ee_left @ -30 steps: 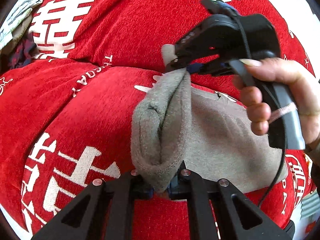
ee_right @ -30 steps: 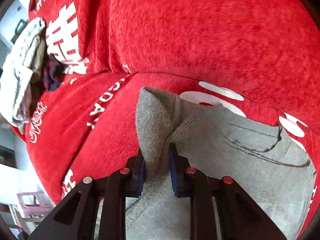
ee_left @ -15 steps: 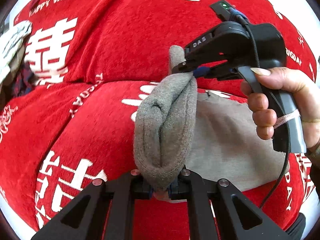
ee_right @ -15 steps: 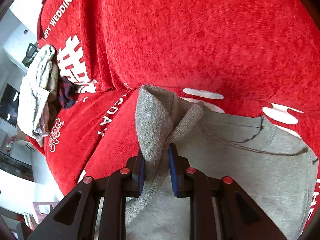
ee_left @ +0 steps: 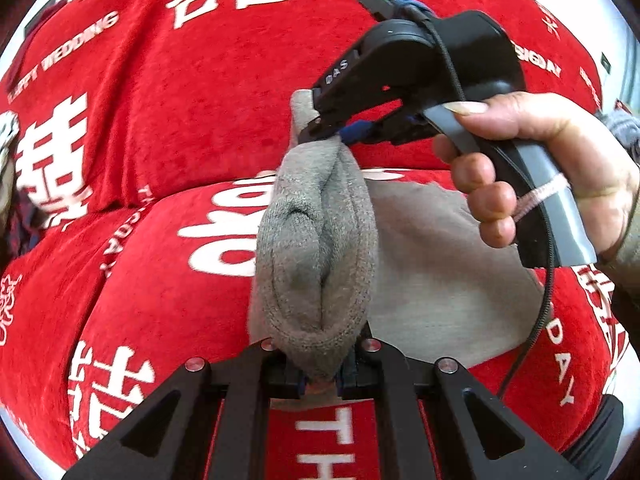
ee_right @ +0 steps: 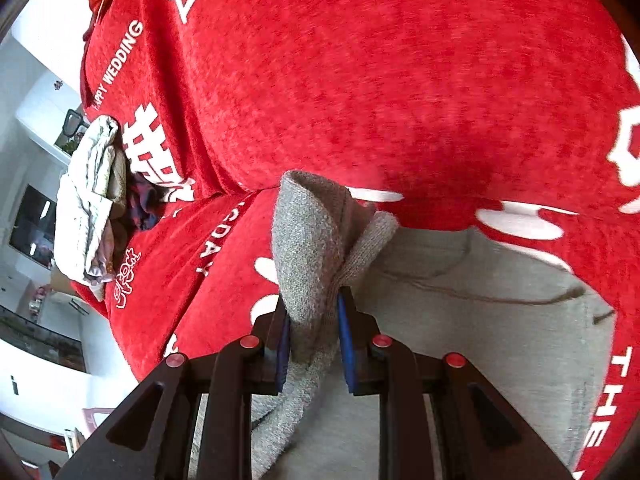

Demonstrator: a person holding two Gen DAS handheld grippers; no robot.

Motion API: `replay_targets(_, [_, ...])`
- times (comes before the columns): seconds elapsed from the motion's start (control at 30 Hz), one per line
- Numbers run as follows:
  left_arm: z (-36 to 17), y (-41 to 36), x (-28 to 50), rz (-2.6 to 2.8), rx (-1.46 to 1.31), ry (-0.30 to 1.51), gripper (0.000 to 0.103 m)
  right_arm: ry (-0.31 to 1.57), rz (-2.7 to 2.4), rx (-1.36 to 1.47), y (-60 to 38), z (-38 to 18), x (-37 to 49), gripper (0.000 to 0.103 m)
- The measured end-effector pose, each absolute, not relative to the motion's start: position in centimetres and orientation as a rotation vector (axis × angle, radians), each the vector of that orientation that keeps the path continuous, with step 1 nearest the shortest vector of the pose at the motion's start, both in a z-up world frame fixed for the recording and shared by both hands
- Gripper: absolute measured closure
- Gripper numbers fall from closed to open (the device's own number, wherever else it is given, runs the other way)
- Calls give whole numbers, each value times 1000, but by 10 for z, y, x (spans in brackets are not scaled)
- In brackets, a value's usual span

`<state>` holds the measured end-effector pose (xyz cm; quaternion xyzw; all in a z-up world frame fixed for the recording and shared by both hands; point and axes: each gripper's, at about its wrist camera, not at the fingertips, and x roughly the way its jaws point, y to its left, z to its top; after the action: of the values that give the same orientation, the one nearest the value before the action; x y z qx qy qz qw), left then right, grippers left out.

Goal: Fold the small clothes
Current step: 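Lift the sweater side with both grippers and fold it over the body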

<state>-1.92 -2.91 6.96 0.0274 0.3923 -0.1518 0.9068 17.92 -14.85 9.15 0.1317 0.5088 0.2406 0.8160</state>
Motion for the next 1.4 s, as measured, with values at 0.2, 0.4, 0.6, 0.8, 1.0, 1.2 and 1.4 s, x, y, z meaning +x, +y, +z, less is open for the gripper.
replay_targets(0.2, [77,-75,-23,-361,122,814,92,1071,522,293,-189,95,174,80])
replay_targets(0.4, [77,-123,-33,-378,226,812,92,1054,552,299,-231,95,167,80])
replay_targets(0.6, [76,-161,-38,-395,289,808,92,1035,567,328,-274,89,163,80])
replay_targets(0.8, [71,-210,-46,-425,390,803,92,1026,566,383,-318,75,159,80])
replay_targets(1.0, [51,-244,-50,-432,466,840,92,1039,568,448,-347,49,159,80])
replay_targets(1.2, [33,-259,-50,-416,521,871,92,1057,549,506,-366,24,160,79])
replay_targets(1.4, [42,-246,-55,-436,475,860,17,1038,442,551,-386,22,153,55])
